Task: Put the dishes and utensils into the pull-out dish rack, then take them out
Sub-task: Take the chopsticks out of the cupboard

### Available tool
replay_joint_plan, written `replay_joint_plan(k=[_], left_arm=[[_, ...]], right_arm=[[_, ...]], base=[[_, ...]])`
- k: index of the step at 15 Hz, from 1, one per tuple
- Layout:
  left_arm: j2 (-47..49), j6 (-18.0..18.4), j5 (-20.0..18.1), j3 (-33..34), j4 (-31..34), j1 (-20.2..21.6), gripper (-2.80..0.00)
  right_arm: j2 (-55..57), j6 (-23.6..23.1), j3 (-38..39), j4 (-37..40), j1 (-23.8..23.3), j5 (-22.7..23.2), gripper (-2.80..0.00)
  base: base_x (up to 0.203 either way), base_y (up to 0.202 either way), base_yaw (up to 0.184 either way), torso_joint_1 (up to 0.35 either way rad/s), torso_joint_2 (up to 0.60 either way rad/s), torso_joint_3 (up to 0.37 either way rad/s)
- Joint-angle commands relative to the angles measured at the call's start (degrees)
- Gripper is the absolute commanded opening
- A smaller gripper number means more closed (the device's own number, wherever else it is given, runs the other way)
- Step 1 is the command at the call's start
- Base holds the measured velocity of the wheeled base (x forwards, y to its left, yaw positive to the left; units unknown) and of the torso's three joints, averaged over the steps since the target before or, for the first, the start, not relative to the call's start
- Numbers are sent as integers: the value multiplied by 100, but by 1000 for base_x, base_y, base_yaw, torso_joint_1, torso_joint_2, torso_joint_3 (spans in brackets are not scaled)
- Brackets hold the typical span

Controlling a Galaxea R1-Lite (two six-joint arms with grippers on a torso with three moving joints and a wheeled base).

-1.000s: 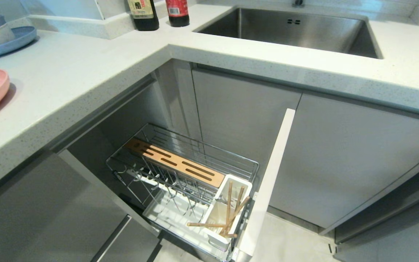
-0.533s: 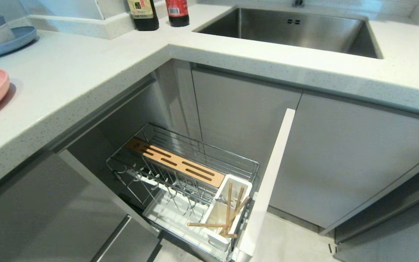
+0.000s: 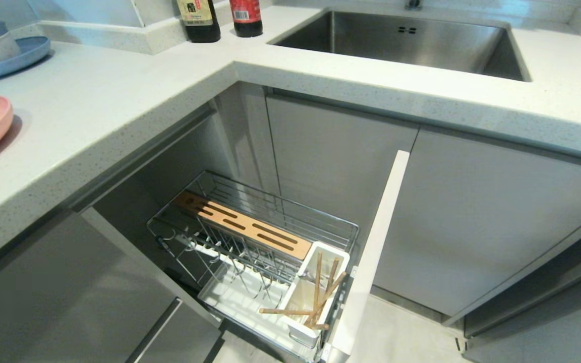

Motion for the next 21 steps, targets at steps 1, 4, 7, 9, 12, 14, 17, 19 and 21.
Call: replay_joint_plan(k=[1, 4, 7, 9, 12, 14, 17, 19, 21], left_arm=[[28, -33, -21, 26, 25, 12, -280], [-101, -33, -29, 17, 21, 21, -280], [-316, -36, -30, -8, -6, 34, -280], [-405, -56, -30, -2, -2, 105, -280], [-447, -147, -25, 161, 7, 168, -280], [-431, -147, -22, 302, 2, 253, -280], [-416, -147, -35, 415, -67, 302, -280], [-388, -147, -220, 455, -204, 293, -280], [-264, -147, -557, 454, -255, 293, -280]], right_arm=[[0, 0, 9, 5, 2, -2, -280], [0, 0, 9, 1, 2, 2, -280], [0, 0, 9, 0, 2, -2, -280], [0, 0, 9, -2, 2, 5, -280], [0, 0, 9, -3, 2, 0, -280], [0, 0, 9, -3, 11, -2, -280], [0, 0, 9, -2, 2, -2, -280], [0, 0, 9, 5, 2, 6, -280], [0, 0, 9, 4, 2, -2, -280]], base=[[0, 0, 0, 0, 0, 0], [0, 0, 0, 0, 0, 0], [0, 0, 0, 0, 0, 0], [0, 0, 0, 0, 0, 0], [0, 0, 0, 0, 0, 0], [0, 0, 0, 0, 0, 0], [0, 0, 0, 0, 0, 0], [0, 0, 0, 0, 0, 0], [0, 0, 0, 0, 0, 0]])
